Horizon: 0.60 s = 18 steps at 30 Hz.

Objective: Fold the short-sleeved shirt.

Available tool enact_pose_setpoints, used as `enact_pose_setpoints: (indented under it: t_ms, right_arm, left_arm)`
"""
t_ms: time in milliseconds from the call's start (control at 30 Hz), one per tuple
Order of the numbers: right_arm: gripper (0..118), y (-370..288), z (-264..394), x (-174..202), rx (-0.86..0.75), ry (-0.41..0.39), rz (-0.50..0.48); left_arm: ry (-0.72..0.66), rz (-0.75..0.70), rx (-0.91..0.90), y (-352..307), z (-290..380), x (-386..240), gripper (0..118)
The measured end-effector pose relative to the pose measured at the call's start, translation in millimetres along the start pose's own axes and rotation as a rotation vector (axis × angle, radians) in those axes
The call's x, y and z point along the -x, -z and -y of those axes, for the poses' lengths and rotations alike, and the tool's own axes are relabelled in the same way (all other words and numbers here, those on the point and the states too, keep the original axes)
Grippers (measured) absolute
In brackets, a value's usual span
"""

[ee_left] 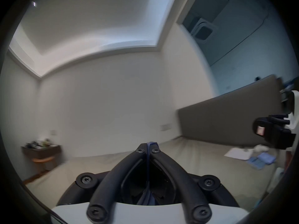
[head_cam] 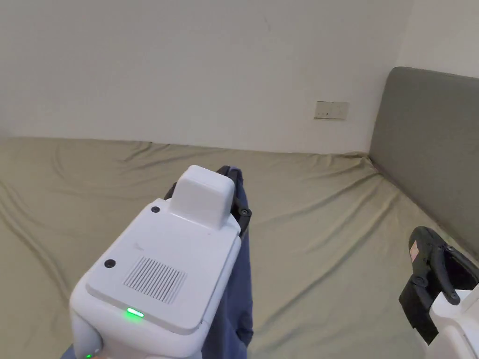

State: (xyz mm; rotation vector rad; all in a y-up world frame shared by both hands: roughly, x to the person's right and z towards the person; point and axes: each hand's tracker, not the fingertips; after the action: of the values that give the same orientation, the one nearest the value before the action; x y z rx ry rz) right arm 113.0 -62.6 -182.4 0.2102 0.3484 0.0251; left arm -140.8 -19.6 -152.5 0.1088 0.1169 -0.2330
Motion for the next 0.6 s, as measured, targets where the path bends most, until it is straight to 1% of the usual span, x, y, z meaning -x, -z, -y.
enact_pose_setpoints:
  t_ms: [133, 200, 300, 400, 433, 467, 500, 533, 567, 600]
  right_arm:
    - [0, -20, 1, -33, 0.013, -0.014, 0.073]
    - [0, -28, 8, -50, 0.033, -0.006, 0.109]
    - [0, -34, 20, -63, 0.073, 0.003, 0.136]
    - [0, -39, 33, -71, 0.112, 0.005, 0.146]
    - [0, -39, 36, -72, 0.117, 0.007, 0.145]
    - [0, -39, 40, -73, 0.125, 0.007, 0.146]
    - [0, -38, 43, -73, 0.134, 0.006, 0.144]
    - [0, -38, 44, -73, 0.136, 0.005, 0.140]
    - [0, -37, 45, -72, 0.137, 0.004, 0.137]
    - [0, -36, 46, -71, 0.138, 0.004, 0.132]
  left_arm:
    - [-0.044, 0.237, 0.129, 27, 40, -83, 1]
    - [-0.084, 0.342, 0.265, 44, 76, -125, 1]
    - [-0.058, 0.365, 0.438, 62, 128, -171, 1]
    - [-0.025, 0.384, 0.592, 72, 165, -195, 1]
    - [-0.004, 0.393, 0.619, 72, 169, -197, 12]
    - [0.016, 0.386, 0.637, 73, 172, -196, 32]
    - [-0.003, 0.380, 0.618, 72, 171, -191, 65]
    - [-0.048, 0.365, 0.598, 68, 166, -181, 106]
    - [-0.095, 0.350, 0.580, 69, 160, -170, 106]
    - [-0.148, 0.319, 0.562, 68, 151, -154, 114]
